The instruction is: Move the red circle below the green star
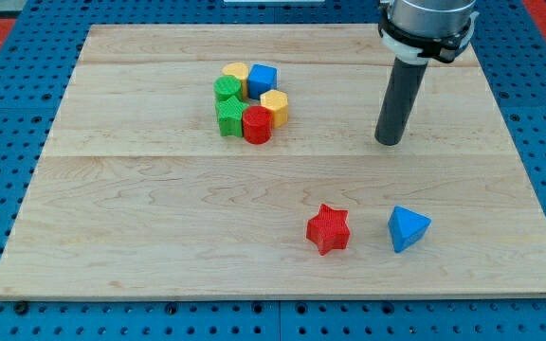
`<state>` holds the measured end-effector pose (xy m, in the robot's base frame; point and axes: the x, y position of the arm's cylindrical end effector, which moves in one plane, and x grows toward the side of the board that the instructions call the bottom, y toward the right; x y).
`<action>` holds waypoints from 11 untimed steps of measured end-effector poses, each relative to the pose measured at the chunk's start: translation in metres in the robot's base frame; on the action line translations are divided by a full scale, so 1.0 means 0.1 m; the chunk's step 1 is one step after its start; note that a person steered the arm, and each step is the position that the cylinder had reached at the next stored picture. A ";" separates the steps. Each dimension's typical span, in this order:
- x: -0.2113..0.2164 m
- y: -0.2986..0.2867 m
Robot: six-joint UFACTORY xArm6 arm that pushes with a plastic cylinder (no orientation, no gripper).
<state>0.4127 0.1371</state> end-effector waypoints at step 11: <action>0.49 -1.81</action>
